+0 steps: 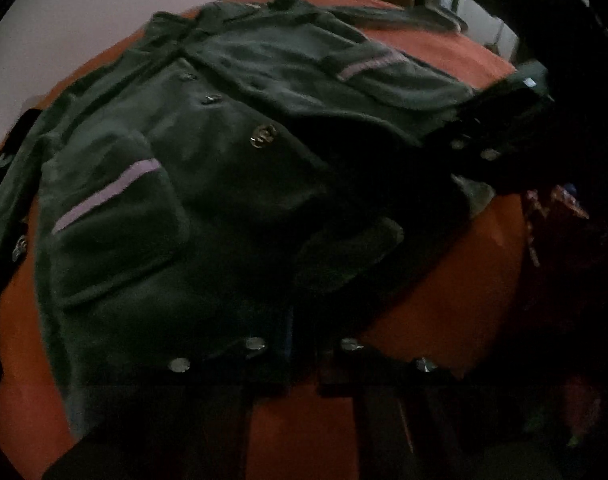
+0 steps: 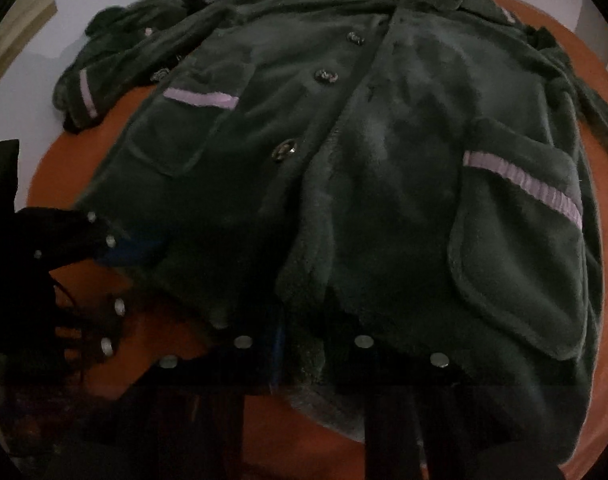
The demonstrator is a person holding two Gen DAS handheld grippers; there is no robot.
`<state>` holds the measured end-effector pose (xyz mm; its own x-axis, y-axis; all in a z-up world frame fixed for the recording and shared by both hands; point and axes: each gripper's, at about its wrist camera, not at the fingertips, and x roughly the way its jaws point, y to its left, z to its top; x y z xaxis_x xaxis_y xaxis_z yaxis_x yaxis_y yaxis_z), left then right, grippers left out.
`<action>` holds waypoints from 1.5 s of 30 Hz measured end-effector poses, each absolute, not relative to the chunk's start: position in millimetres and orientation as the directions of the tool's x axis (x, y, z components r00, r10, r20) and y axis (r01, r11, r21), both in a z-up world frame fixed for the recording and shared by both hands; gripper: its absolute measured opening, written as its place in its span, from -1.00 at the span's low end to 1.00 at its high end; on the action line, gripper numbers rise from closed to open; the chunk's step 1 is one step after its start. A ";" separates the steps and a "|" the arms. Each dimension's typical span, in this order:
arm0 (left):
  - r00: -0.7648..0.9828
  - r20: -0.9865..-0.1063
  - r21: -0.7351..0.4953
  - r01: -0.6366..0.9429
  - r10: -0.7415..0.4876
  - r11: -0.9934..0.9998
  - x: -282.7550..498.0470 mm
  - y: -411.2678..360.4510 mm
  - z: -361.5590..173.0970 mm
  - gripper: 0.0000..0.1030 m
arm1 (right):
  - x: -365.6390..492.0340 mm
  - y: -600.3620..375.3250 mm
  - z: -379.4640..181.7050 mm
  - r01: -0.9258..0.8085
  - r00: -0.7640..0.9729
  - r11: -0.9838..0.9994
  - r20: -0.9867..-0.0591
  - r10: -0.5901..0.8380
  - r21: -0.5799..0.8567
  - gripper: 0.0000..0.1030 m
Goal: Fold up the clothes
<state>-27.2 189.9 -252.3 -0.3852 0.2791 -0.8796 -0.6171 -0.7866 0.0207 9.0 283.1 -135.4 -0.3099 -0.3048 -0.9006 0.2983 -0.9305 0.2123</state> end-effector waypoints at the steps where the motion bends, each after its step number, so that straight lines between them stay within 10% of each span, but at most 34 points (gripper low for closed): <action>1: -0.390 -0.874 0.012 -0.614 0.291 -0.790 -24.0 186.4 -249.2 -0.87 | 14.5 282.6 -131.9 0.310 -0.322 -0.926 -0.892 -0.317 0.217 -0.71; 13: -0.410 -0.882 0.087 -0.626 0.231 -0.775 10.1 192.0 -253.8 -0.79 | 7.2 288.9 -152.9 0.309 -0.201 -0.846 -0.840 -0.504 0.434 -0.70; 19: -0.459 -0.848 0.071 -0.594 0.265 -0.801 5.5 185.2 -231.9 -0.20 | -0.6 301.6 -131.5 0.258 -0.258 -0.834 -0.798 -0.545 0.487 0.12; 41: -0.428 -0.876 0.001 -0.466 0.224 -0.885 -27.4 145.0 -247.8 -0.18 | 12.9 213.5 -137.0 0.548 -0.278 -0.810 -0.868 -0.411 0.208 0.06; 45: -0.432 -0.878 0.015 -0.458 0.207 -0.889 -29.7 141.3 -250.0 -0.18 | 15.8 202.8 -147.9 0.572 -0.271 -0.804 -0.888 -0.371 0.161 -0.60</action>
